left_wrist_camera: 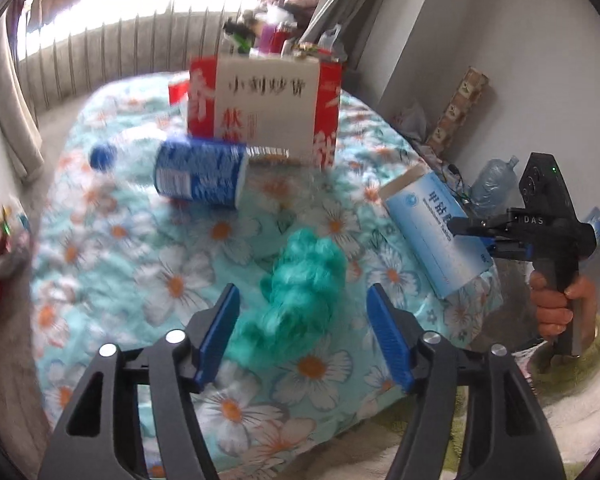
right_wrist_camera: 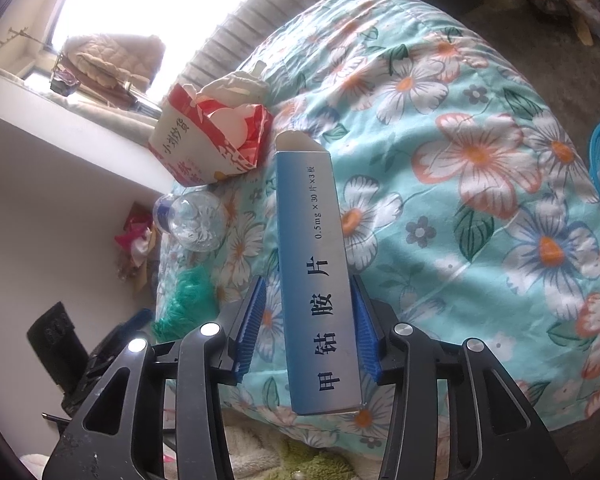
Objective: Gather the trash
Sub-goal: 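Lift the green bag with the left gripper while the right gripper holds the medicine box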
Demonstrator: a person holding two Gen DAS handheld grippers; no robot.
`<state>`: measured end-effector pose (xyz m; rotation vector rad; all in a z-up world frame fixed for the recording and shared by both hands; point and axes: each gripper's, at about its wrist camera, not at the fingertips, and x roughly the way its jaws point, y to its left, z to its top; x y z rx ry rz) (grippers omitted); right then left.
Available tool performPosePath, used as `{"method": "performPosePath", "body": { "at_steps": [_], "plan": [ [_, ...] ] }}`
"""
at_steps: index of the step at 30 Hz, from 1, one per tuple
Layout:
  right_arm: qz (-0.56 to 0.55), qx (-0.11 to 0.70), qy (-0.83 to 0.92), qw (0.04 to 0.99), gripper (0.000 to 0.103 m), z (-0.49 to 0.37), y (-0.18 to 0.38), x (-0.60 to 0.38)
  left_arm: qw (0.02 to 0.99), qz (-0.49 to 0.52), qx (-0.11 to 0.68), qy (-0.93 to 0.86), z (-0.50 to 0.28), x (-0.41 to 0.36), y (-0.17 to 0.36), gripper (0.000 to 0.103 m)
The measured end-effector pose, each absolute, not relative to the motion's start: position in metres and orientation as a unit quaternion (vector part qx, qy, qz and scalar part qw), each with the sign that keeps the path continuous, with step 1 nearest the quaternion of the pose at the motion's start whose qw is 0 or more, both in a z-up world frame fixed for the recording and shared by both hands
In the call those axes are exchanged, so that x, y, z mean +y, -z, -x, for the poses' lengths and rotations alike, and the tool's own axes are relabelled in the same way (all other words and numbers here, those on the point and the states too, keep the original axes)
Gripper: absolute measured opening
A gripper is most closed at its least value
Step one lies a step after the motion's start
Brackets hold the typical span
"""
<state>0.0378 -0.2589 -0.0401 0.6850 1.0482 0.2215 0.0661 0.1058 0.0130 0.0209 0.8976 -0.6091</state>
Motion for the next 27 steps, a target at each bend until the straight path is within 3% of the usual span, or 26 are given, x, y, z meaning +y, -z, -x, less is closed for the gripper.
{"method": "performPosePath", "body": {
  "at_steps": [5, 12, 20, 27],
  "plan": [
    [-0.320, 0.492, -0.104, 0.803, 0.045, -0.038, 0.042, -0.256, 0.864, -0.037, 0.407, 0.294, -0.067, 0.100, -0.020, 0.070],
    [-0.327, 0.490, -0.099, 0.802, 0.045, -0.037, 0.043, -0.258, 0.848, -0.078, 0.450, 0.270, -0.081, 0.067, 0.010, 0.069],
    [-0.323, 0.493, -0.095, 0.802, 0.045, -0.037, 0.043, -0.257, 0.851, -0.161, 0.445, 0.226, -0.077, 0.037, 0.033, 0.069],
    [-0.325, 0.496, -0.098, 0.799, 0.038, -0.037, 0.048, -0.255, 0.857, -0.175, 0.438, 0.206, -0.076, 0.029, 0.039, 0.061]
  ]
}}
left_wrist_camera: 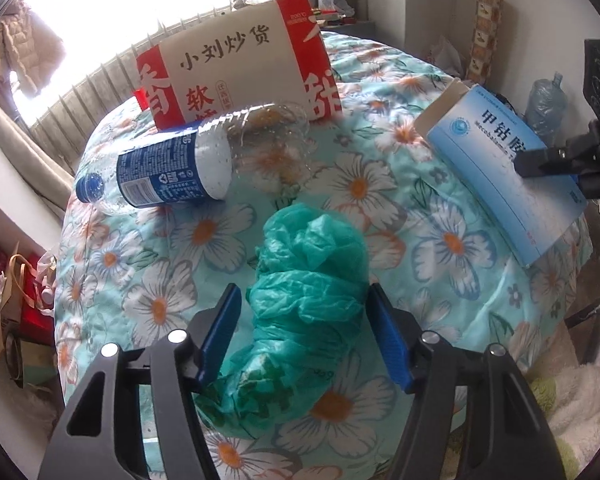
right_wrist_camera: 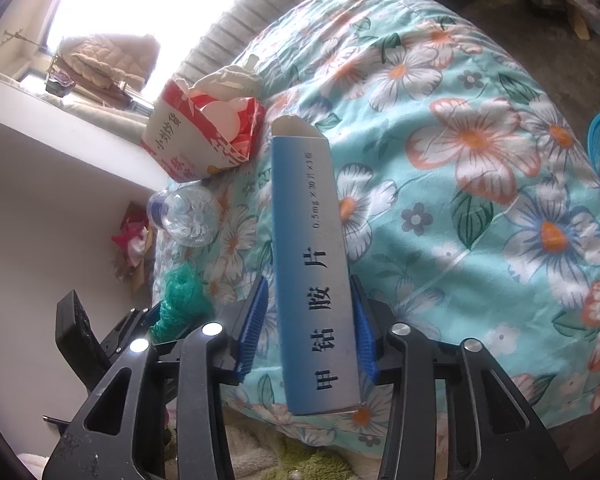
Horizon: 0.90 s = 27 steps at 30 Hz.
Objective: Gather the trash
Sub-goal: 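Lift the green bag with the left gripper while the right gripper holds the medicine box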
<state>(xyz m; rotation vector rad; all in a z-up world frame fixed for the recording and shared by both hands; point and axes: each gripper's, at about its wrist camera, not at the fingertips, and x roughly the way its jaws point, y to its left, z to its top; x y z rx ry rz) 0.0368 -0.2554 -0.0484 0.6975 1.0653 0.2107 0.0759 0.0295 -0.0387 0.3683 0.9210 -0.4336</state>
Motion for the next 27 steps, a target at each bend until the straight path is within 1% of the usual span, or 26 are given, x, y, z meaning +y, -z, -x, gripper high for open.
{"method": "performPosePath", "body": {
  "at_steps": [2, 5, 27],
  "plan": [
    [-0.329, 0.497, -0.101, 0.797, 0.034, -0.0359, 0.0504, -0.2570, 0.858, -0.176, 0.437, 0.203, -0.0743, 0.0294, 0.0380, 0.057],
    [-0.339, 0.496, -0.107, 0.792, 0.032, -0.0352, 0.0526, -0.2595, 0.860, -0.178, 0.435, 0.199, -0.0728, 0.0266, 0.0380, 0.055],
    [-0.345, 0.489, -0.114, 0.793, 0.029, -0.0334, 0.0538, -0.2548, 0.871, -0.158, 0.420, 0.200, -0.0725, 0.0329, 0.0309, 0.052]
  ]
}}
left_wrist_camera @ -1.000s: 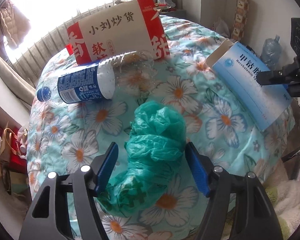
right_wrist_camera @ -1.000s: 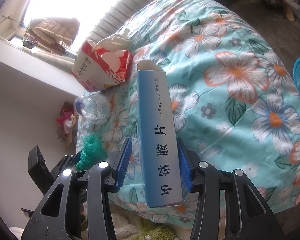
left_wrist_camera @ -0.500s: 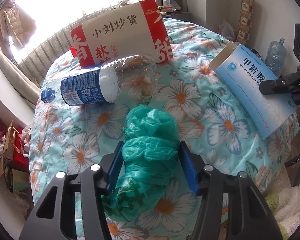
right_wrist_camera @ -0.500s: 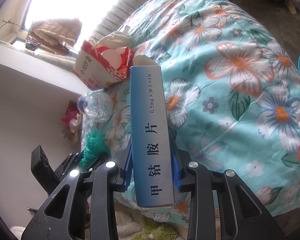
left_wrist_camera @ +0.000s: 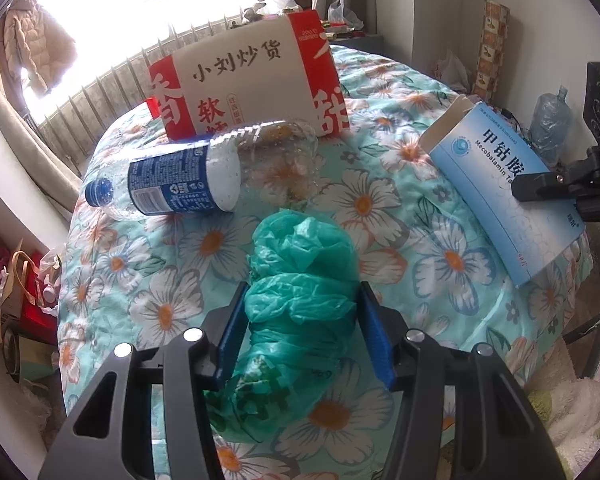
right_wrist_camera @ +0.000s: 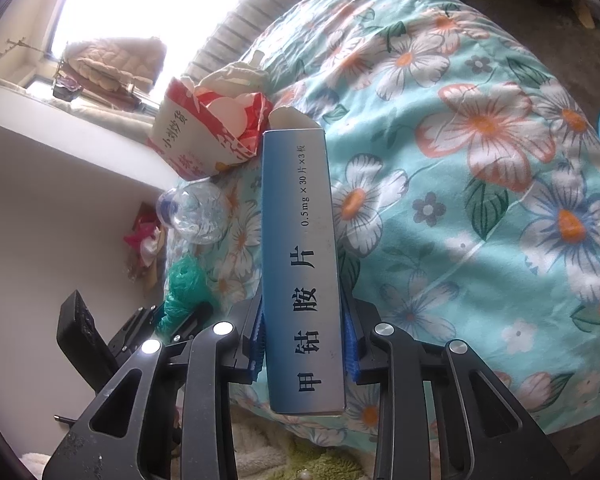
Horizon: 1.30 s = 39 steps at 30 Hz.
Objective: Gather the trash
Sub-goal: 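Lift the green bag with the left gripper while the right gripper holds the medicine box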
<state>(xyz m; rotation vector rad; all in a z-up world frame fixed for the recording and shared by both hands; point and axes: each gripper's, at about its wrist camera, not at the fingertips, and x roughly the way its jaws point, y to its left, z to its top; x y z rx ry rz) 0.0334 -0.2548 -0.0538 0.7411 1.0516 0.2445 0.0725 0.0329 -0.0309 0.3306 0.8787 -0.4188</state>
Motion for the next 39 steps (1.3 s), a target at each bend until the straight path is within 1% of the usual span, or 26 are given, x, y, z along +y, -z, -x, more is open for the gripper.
{"method": "performPosePath", "body": {
  "at_steps": [9, 17, 25, 39],
  "plan": [
    [-0.348, 0.462, -0.104, 0.809, 0.028, -0.022, 0.040, -0.259, 0.880, -0.108, 0.412, 0.211, -0.076, 0.051, 0.019, 0.051],
    [-0.367, 0.432, -0.110, 0.817, 0.028, -0.007, 0.031, -0.273, 0.886, -0.077, 0.394, 0.230, -0.074, 0.045, -0.002, 0.051],
    [-0.375, 0.416, -0.116, 0.820, 0.028, 0.007, 0.028, -0.285, 0.887, -0.068, 0.384, 0.245, -0.064, 0.029, -0.014, 0.051],
    [-0.391, 0.379, -0.118, 0.830, 0.028, 0.030, 0.025, -0.312, 0.886, -0.089, 0.367, 0.271, -0.048, -0.012, -0.032, 0.051]
  ]
}}
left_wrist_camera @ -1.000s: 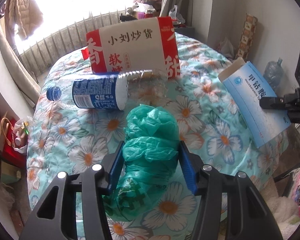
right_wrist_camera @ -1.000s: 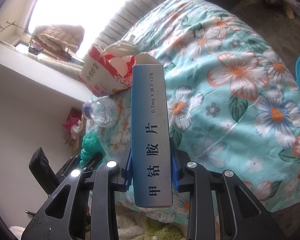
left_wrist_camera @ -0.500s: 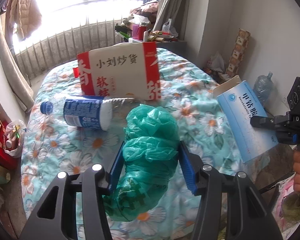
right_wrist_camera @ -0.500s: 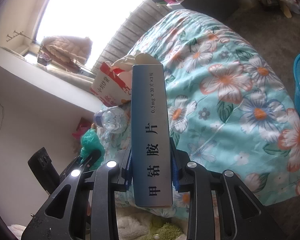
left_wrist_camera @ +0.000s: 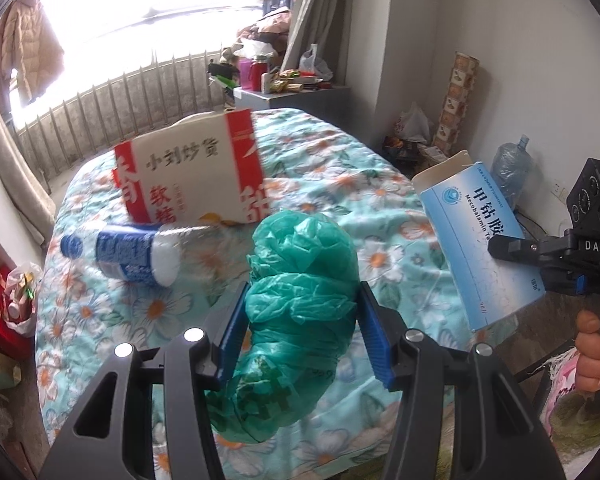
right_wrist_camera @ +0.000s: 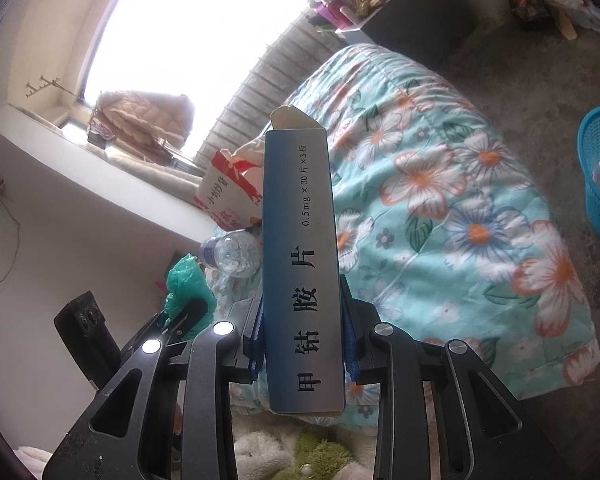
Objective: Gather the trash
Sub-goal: 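Lift the green bag with the left gripper while the right gripper holds the medicine box, then carry both held items over the blue wastebasket and open both grippers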
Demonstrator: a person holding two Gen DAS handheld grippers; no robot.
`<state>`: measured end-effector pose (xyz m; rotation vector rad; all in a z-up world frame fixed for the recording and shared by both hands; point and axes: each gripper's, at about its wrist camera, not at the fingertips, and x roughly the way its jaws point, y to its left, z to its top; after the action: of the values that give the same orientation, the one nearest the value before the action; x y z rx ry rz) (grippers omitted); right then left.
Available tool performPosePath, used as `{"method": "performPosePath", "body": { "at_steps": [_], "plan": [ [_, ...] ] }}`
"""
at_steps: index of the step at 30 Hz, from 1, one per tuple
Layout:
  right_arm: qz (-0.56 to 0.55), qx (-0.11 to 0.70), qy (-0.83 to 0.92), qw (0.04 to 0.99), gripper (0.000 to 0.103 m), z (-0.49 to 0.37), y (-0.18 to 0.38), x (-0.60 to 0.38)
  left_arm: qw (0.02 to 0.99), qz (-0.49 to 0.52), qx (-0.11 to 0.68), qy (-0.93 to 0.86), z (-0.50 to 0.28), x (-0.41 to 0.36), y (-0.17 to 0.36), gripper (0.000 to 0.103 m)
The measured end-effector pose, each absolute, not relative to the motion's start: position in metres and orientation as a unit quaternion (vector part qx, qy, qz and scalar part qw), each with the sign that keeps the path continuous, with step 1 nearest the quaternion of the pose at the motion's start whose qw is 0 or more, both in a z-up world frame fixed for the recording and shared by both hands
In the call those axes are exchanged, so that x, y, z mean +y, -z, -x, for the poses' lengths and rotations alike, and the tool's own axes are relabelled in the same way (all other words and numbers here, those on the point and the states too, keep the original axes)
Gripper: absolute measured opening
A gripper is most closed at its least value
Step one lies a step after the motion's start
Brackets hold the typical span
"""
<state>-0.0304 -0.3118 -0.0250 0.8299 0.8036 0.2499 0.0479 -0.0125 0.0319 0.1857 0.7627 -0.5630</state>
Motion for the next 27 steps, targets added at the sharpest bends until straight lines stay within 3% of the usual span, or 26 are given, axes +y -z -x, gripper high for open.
{"method": "performPosePath", "body": {
  "at_steps": [12, 27],
  "plan": [
    [-0.438, 0.327, -0.071, 0.834, 0.029, 0.059, 0.024, -0.375, 0.856, -0.113, 0.356, 0.358, -0.057, -0.110, -0.048, 0.051],
    [-0.548, 0.236, 0.201, 0.777, 0.029, 0.166, 0.073, -0.528, 0.715, -0.109, 0.447, 0.526, -0.092, -0.355, -0.014, 0.051]
  ]
}}
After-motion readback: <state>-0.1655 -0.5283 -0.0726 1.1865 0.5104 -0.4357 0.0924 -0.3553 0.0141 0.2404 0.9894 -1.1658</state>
